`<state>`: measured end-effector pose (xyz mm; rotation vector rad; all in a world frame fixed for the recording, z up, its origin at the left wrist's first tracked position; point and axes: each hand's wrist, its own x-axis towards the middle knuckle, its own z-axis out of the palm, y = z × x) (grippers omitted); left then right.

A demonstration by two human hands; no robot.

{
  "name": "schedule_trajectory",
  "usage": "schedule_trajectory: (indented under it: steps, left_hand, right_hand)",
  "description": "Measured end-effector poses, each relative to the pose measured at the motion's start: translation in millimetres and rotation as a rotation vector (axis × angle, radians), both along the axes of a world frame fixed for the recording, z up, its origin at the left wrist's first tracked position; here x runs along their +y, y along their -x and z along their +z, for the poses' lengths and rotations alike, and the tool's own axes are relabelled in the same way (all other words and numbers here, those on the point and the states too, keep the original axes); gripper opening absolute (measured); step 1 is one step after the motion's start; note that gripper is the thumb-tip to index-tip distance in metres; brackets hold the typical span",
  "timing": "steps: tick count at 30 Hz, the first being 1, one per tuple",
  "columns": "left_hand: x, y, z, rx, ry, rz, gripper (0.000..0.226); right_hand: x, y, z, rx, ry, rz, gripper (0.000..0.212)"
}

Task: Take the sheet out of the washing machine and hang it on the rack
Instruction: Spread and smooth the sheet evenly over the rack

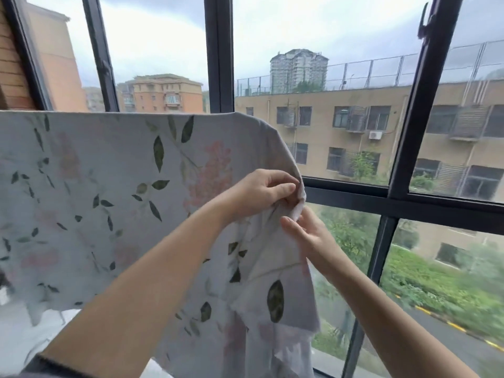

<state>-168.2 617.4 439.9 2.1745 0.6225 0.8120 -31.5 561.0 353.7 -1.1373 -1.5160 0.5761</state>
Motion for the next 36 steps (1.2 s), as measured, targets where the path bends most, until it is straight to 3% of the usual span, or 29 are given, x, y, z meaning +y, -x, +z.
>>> schedule_trajectory:
  steps: [2,3,7,9,11,14,18,21,25,29,32,36]
  left_hand:
    - [2,-1,5,0.013,-0.014,-0.100,0.023]
    - [5,0,7,0.003,-0.113,-0.073,0.024]
    - [30,1,26,-0.106,-0.896,0.305,0.021]
    - [46,1,41,-0.011,-1.091,0.421,0.030]
    - [64,1,53,0.138,-1.069,0.443,0.040]
    - [89,4,58,0.318,-1.027,0.457,0.037]
    - [106,4,67,0.261,-1.130,0.378,0.038]
    - [110,3,70,0.187,-1.133,0.353,0.035]
    - [117,5,73,0.118,-1.092,0.366,0.030]
    - [116,4,68,0.085,-1.084,0.377,0.028]
    - [112,2,67,0.085,-1.082,0.386,0.030]
    - [106,-1,66,0.094,-1.077,0.399,0.030]
  right_hand:
    - [2,-3,8,-0.037,-0.004,-0.065,0.033]
    - [3,-6,12,-0.072,-0.005,-0.109,0.026]
    - [-2,-32,36,-0.225,0.060,-0.351,0.026]
    - [-7,-49,55,-0.301,0.067,-0.504,0.032]
    - [-13,-63,72,-0.412,0.056,-0.633,0.032]
    - [-26,-76,90,-0.700,0.081,-0.857,0.022]
    - [-35,-82,133,-1.133,0.099,-1.149,0.024]
    - [-32,-88,150,-1.119,0.181,-1.139,0.018]
    - [-31,-96,139,-1.167,0.508,-1.045,0.011]
    - [-42,-109,123,-1.175,0.674,-1.152,0.010]
    - [-43,-119,115,-0.968,0.695,-1.274,0.026]
    - [-40,-128,108,-0.730,0.603,-1.316,0.017]
